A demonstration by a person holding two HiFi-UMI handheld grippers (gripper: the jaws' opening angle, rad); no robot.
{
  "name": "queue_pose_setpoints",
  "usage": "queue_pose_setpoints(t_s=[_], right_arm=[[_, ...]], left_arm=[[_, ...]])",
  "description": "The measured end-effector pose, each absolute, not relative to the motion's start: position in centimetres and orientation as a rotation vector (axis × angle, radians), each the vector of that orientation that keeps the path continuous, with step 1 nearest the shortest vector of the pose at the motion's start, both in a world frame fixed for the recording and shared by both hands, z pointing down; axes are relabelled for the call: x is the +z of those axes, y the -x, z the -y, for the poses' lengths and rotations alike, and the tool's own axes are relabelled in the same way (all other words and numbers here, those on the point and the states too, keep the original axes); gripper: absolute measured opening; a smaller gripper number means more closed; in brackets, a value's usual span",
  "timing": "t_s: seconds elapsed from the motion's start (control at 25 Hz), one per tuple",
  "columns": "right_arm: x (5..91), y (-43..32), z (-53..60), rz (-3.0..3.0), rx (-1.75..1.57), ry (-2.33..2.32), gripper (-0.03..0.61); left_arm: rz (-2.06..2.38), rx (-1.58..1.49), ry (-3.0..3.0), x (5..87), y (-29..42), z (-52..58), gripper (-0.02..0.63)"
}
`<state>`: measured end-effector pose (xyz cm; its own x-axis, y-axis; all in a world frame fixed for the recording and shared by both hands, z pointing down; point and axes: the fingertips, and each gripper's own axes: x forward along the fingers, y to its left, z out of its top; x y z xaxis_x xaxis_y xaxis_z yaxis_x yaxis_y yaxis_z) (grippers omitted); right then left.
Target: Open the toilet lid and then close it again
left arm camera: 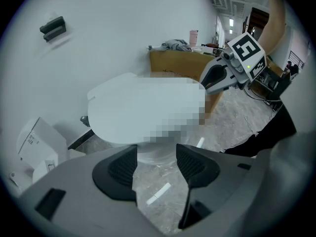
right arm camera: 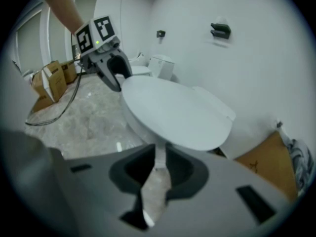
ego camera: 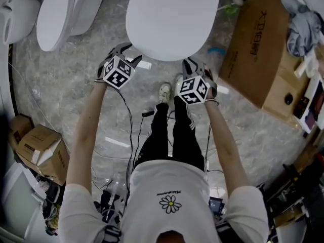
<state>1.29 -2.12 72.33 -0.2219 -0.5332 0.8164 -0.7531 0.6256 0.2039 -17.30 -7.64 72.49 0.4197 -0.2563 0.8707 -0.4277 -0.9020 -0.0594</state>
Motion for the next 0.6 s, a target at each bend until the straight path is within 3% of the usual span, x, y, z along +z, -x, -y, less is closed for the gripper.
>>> queue_pose_setpoints(t_s=[0.6], right_arm=[[80.6,-0.2,0.7,1.878,0.351,-0.968,0.084]], left_arm=[[0.585,1.488,-2.424,80.6,18.4,6.2,0.264]])
